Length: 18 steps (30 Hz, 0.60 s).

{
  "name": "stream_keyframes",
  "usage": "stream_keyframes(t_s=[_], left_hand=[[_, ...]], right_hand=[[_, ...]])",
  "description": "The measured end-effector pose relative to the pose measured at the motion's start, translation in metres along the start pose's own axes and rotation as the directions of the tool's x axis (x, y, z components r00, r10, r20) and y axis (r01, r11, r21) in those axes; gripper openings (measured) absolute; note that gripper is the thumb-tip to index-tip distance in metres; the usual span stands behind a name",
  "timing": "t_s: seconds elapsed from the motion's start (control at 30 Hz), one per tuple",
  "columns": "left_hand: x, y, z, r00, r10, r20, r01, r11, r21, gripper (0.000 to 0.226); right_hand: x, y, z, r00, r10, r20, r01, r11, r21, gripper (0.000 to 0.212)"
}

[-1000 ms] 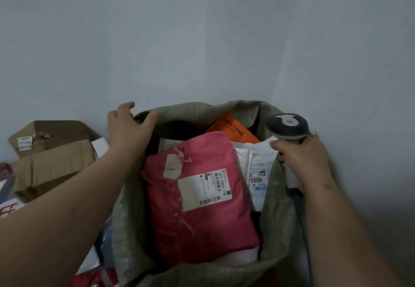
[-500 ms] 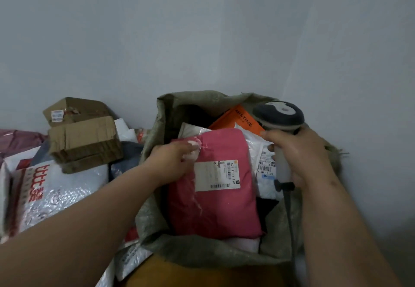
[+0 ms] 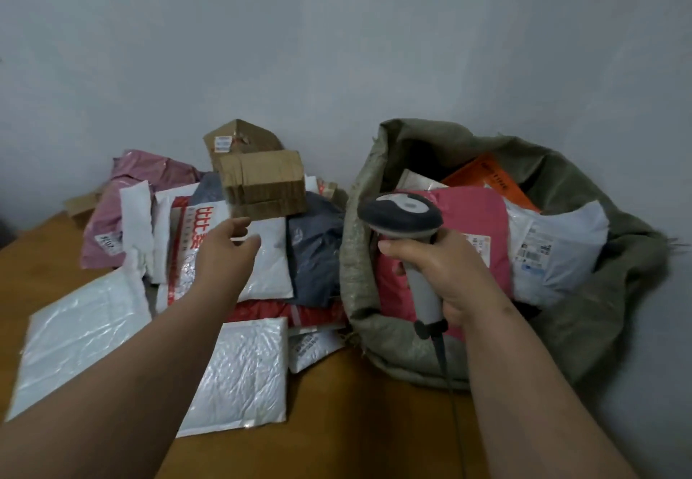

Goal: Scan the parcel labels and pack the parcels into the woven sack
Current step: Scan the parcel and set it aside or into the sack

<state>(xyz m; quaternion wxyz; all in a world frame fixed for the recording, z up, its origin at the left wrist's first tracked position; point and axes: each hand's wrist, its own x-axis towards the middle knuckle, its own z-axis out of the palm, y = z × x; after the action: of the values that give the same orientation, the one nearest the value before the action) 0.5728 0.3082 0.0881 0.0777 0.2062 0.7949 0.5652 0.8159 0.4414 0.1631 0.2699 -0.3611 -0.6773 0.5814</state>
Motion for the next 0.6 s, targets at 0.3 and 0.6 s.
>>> stream_keyframes(t_s=[0.3, 0.6], left_hand=[[-0.02, -0.117, -0.142, 0.951, -0.3, -0.08, 0.305, 0.95, 0.063, 0.043], [-0.044, -0.201, -0.202, 0.884, -0.466, 0.02, 0.454, 0.87, 0.193, 0.058]], right_hand=[[-0.04, 0.037, 0.17, 0.975, 0.155, 0.157, -0.155, 0.988, -0.013, 0.015], [-0.061, 0.066, 0.26, 0.918, 0.296, 0.263, -0.277, 0.955, -0.107, 0.019]])
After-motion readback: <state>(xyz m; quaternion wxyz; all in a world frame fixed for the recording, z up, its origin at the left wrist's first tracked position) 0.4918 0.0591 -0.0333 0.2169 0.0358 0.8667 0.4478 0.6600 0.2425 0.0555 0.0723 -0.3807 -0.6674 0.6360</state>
